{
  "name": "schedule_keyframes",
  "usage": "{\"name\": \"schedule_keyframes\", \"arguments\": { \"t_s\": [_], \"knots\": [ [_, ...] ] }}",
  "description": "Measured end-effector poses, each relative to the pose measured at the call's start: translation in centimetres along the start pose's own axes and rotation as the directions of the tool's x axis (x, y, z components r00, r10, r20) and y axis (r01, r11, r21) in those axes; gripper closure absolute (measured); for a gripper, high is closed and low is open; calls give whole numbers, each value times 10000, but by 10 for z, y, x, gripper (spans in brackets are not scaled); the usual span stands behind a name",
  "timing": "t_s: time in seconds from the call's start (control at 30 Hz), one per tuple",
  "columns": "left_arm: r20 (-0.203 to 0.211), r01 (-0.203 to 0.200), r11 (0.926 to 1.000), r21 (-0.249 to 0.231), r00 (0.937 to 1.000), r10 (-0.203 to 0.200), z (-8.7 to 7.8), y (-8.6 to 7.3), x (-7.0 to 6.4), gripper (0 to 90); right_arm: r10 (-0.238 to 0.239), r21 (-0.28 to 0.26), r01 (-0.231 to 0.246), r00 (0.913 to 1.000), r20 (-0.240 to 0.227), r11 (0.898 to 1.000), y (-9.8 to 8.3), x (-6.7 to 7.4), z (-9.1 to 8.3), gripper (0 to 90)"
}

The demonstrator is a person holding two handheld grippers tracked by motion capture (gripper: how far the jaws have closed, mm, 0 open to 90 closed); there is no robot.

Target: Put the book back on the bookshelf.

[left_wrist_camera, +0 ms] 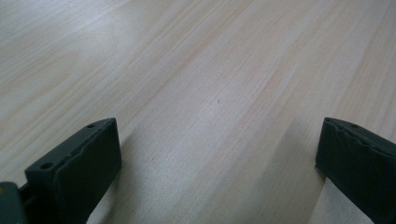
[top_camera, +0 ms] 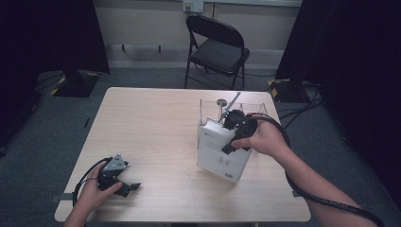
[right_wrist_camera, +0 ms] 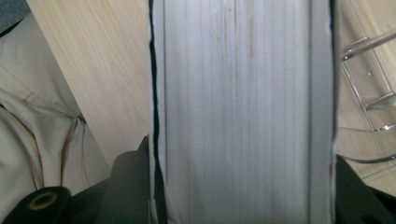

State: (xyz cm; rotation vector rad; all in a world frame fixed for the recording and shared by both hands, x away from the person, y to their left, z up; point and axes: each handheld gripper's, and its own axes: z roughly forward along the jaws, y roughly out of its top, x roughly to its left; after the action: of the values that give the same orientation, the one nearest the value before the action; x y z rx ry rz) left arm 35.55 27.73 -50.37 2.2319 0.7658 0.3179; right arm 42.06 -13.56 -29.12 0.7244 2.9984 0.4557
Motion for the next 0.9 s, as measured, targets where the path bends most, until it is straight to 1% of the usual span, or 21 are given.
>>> {"name": "schedule_keyframes", "arguments": {
  "t_s": [0.03, 0.1, 0.13, 0.3, 0.33, 0.4, 0.43, 0.6, 0.63, 0.7, 0.73, 0.77, 0.8, 0.83, 0.9],
  "knots": [
    [9, 0, 10000, -3, 10000, 0, 0, 0, 0, 0, 131, -49, -131, 9999, -1, 9999, -3, -1, -2, 524],
    [19, -35, 10000, 25, 10000, 35, 0, 0, 0, 0, 139, -80, -139, 9999, -51, 9999, -5, -2, -3, 524],
    [29, -39, 10000, 27, 10000, 38, 0, 0, 0, 0, 241, -87, -242, 9997, -31, 9997, -6, -3, -4, 524],
    [52, 6, 10000, 17, 10000, -6, 0, 0, 0, 0, 332, 2, -332, 9994, 75, 9994, -12, -5, -6, 524],
    [43, -6, 10000, 27, 10000, 6, 0, 0, 0, 0, 253, -21, -253, 9997, 70, 9997, -14, -6, -5, 524],
    [46, 2, 10000, 23, 10000, -2, 0, 0, 0, 0, 385, -17, -385, 9992, 65, 9993, -17, -7, -6, 524],
    [16, -31, 10000, 32, 10000, 31, 0, 0, 1, 0, 361, -36, -361, 9993, 70, 9993, -18, -8, -6, 524],
    [41, -31, 10000, 3, 10000, 31, 1, 1, 1, 0, 558, -42, -558, 9984, 83, 9984, -25, -9, -9, 524],
    [37, -28, 10000, 3, 10000, 28, 1, 1, 1, 0, 506, -33, -506, 9987, 107, 9987, -26, -10, -10, 524],
    [30, -44, 10000, 2, 10000, 44, 1, 1, 1, 0, 583, 22, -583, 9982, 117, 9983, -27, -10, -11, 524],
    [36, -33, 10000, 1, 10000, 33, 1, 1, 1, 0, 528, -2, -528, 9985, 112, 9986, -28, -11, -11, 524],
    [20, -94, 10000, 13, 10000, 94, 1, 1, 2, 0, 626, 49, -627, 9980, 112, 9980, -29, -11, -12, 524],
    [22, -88, 10000, 15, 10000, 88, 1, 1, 2, 0, 577, 17, -577, 9983, 107, 9983, -31, -11, -12, 524],
    [25, -90, 10000, 16, 10000, 90, 1, 1, 2, 0, 675, 14, -675, 9977, 108, 9977, -32, -12, -12, 524],
    [24, -92, 10000, 17, 10000, 92, 1, 1, 2, 0, 631, -52, -631, 9979, 155, 9980, -34, -13, -13, 524]
  ]
}}
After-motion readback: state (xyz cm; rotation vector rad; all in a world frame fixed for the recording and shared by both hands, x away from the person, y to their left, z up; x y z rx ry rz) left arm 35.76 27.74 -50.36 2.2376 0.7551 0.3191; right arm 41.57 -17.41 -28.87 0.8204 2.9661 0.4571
